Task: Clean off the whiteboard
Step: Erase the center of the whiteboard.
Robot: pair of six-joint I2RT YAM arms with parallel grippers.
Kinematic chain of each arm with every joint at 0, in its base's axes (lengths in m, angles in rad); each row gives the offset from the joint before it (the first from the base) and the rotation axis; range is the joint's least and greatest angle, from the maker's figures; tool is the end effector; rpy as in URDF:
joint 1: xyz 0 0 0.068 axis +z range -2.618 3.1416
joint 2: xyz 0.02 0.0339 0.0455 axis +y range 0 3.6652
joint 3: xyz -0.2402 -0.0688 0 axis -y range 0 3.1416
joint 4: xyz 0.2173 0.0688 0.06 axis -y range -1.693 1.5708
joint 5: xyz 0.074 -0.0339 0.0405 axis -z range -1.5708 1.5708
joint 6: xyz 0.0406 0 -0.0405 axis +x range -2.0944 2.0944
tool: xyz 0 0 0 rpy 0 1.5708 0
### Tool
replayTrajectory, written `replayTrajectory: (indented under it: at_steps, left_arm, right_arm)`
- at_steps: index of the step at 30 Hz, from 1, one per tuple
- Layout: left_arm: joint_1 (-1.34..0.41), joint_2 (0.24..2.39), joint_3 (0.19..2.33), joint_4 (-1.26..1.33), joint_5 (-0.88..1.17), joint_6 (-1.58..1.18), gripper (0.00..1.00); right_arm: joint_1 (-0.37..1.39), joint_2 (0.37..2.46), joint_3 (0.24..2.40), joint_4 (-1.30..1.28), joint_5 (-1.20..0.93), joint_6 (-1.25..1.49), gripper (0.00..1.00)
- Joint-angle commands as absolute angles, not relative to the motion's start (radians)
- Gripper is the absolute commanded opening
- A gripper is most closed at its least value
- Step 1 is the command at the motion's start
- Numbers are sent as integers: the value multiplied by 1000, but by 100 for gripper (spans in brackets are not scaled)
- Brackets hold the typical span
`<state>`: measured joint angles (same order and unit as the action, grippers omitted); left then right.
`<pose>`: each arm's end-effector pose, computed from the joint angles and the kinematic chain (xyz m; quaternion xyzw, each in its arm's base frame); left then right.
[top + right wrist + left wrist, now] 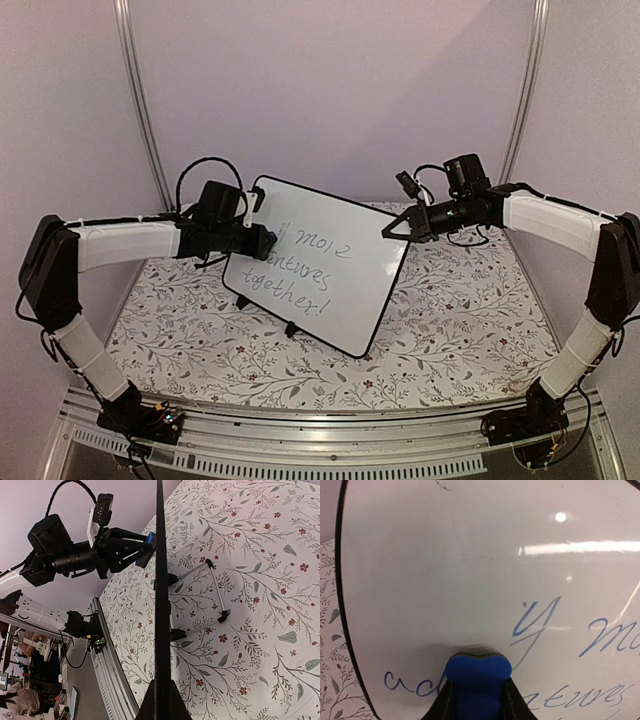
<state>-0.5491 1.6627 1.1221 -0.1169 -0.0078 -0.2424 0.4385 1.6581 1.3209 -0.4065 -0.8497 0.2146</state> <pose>0.2987 -0.1824 0.2223 0.1354 0.8873 -0.1668 0.4082 0.2949 0.1720 0.2693 -0.2578 0.8106 0.4749 0.2257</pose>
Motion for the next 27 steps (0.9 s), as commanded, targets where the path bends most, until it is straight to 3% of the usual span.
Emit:
replayTrajectory:
  at_steps: [1,9,20,27]
  left_arm:
    - [-565,1651,1036,-165,3,-287,0]
    - [-564,1660,1049,-147,6,-292,0]
    - [-563,1736,1289,-179,3,-217,0]
    - [-571,1717,1217,-185,33,-258,0]
  right_arm:
    - [477,1687,1304,-474,-867,170,0]
    - [479,1693,1304,-468,-869,173,0]
    - [480,1691,1305,-476,-864,170,0]
    - [480,1686,1302,-475,-858,170,0]
